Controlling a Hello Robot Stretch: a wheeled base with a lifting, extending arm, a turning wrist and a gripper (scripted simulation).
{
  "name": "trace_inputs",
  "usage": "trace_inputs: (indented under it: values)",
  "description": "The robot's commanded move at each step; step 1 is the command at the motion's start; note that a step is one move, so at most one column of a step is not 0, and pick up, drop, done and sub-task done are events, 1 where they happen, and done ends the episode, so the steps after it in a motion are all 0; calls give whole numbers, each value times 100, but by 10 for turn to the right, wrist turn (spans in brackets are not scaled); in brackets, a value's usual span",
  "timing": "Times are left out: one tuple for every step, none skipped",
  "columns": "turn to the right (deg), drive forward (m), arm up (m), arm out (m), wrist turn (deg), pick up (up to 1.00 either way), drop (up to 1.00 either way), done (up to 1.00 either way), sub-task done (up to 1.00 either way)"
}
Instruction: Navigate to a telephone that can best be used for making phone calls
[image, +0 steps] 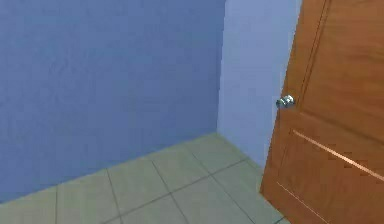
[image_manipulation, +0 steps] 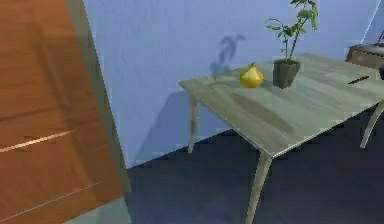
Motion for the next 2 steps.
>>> trace_inputs:
  values:
    - [450,0,0,0,0,0,0,0,0]
    - [450,0,0,0,0,0,0,0,0]
